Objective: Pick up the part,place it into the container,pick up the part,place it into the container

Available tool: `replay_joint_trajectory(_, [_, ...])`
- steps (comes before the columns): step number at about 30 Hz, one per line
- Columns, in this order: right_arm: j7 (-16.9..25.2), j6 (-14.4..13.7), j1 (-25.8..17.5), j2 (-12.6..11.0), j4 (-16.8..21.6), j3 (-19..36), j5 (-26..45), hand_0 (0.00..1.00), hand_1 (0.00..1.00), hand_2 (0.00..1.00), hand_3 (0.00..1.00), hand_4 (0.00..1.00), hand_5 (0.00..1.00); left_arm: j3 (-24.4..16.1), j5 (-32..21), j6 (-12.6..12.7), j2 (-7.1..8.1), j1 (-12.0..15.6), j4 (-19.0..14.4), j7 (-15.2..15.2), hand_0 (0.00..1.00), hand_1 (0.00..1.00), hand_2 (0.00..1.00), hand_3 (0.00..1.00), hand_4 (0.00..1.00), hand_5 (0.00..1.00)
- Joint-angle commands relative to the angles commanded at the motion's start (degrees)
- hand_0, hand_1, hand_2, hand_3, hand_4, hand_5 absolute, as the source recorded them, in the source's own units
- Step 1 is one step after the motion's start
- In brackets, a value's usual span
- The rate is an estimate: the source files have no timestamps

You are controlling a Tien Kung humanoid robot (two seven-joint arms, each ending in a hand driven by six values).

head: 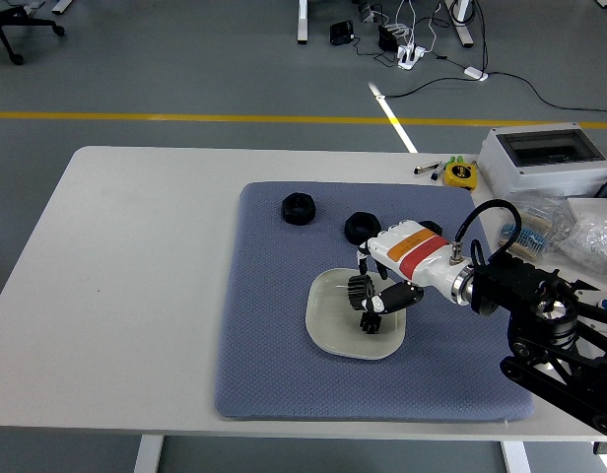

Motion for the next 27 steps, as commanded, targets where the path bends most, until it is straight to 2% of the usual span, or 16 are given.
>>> replay_joint_trajectory(2, [0.12,-0.56,0.03,0.03,-0.24,-0.1,0.14,0.08,0.317,0.465,0.51,0.879,0.406,-0.15,0.16,0.0,-0.02,0.17,-0.01,0.05,0.704,0.654,0.662,0.577,0.67,0.625])
replay_joint_trajectory(3, [0.21,-1.03,0.0,0.03,-0.3,-0.11,0.41,0.125,0.383,0.633,0.804,0.998,0.432,-0.19,0.22,-0.02,-0.03,0.27,-0.03,0.08,0.703,0.657,0.662,0.576,0.67,0.624])
replay_joint_trajectory(8, [0.59,-3.3,-0.16,0.12,-0.1,0.03,1.18,0.125,0.383,0.633,0.804,0.998,0.432,-0.88,1.31,-0.27,-0.02,0.72,-0.11,0.37,0.703,0.657,0.662,0.576,0.67,0.624])
replay_joint_trajectory(9, [0.66,-3.5,-0.14,0.12,-0.02,0.05,1.23,0.137,0.388,0.665,0.833,0.998,0.446,-1.0,1.51,-0.31,-0.02,0.74,-0.11,0.41,0.704,0.656,0.662,0.577,0.67,0.624])
replay_joint_trajectory(11, [0.91,-4.17,0.02,0.08,0.37,0.14,1.36,0.137,0.388,0.665,0.833,0.998,0.446,-1.3,2.17,-0.43,-0.11,0.69,-0.15,0.54,0.704,0.656,0.662,0.577,0.67,0.624])
replay_joint_trajectory(20, [1.03,-4.52,-0.14,-0.78,1.62,1.67,1.36,0.139,0.386,0.678,0.841,0.998,0.457,-1.36,2.72,-0.59,-0.26,0.1,-0.24,0.52,0.704,0.662,0.663,0.578,0.67,0.625])
replay_joint_trajectory(27, [0.42,-6.36,-1.3,-2.3,3.94,5.61,0.87,0.138,0.378,0.673,0.829,0.998,0.471,-1.44,2.58,-0.39,-0.53,0.49,-0.25,0.63,0.704,0.661,0.664,0.577,0.67,0.625])
